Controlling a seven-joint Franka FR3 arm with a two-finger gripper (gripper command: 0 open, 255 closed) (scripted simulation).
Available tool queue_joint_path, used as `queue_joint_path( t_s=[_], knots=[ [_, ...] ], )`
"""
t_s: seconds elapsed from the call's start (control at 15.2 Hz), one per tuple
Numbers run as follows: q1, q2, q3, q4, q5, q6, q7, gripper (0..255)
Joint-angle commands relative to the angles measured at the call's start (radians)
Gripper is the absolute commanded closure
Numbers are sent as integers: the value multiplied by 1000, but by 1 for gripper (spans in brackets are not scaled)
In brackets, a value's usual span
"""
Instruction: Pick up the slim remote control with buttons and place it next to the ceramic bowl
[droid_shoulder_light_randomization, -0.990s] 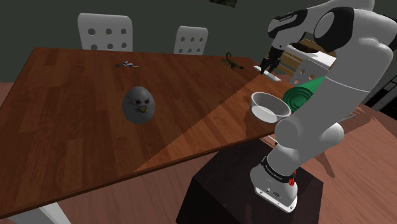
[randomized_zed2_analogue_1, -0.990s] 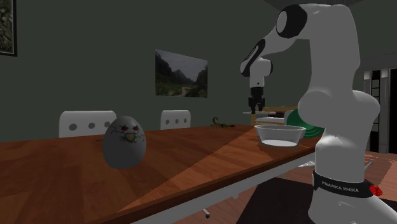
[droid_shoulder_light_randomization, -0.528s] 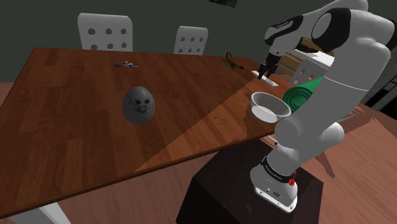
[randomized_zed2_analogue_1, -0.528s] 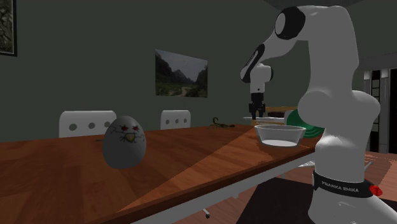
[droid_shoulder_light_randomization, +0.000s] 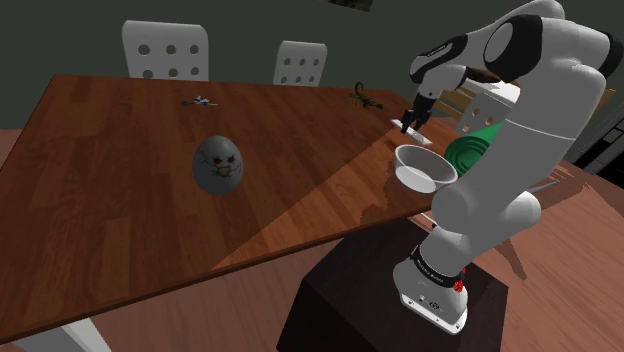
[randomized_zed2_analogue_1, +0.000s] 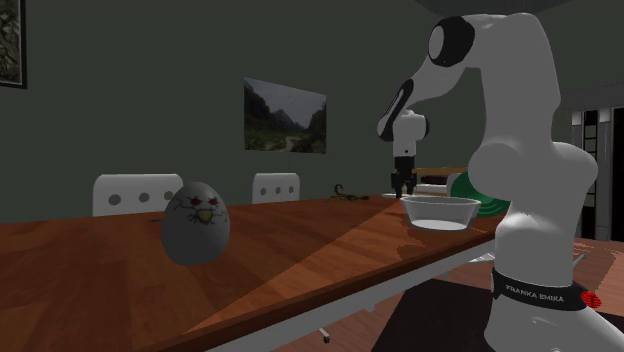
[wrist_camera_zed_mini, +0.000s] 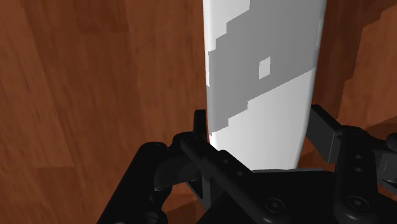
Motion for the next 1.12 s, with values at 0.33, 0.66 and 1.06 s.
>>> queue_joint_path(
  t_s=[0.33,0.66,1.06],
  knots=[
    [-5,48,4,-37,21,83,-15,255],
    [-7,64,6,-47,28,108,-19,255],
    [-7,64,6,-47,28,108,-19,0]
  ],
)
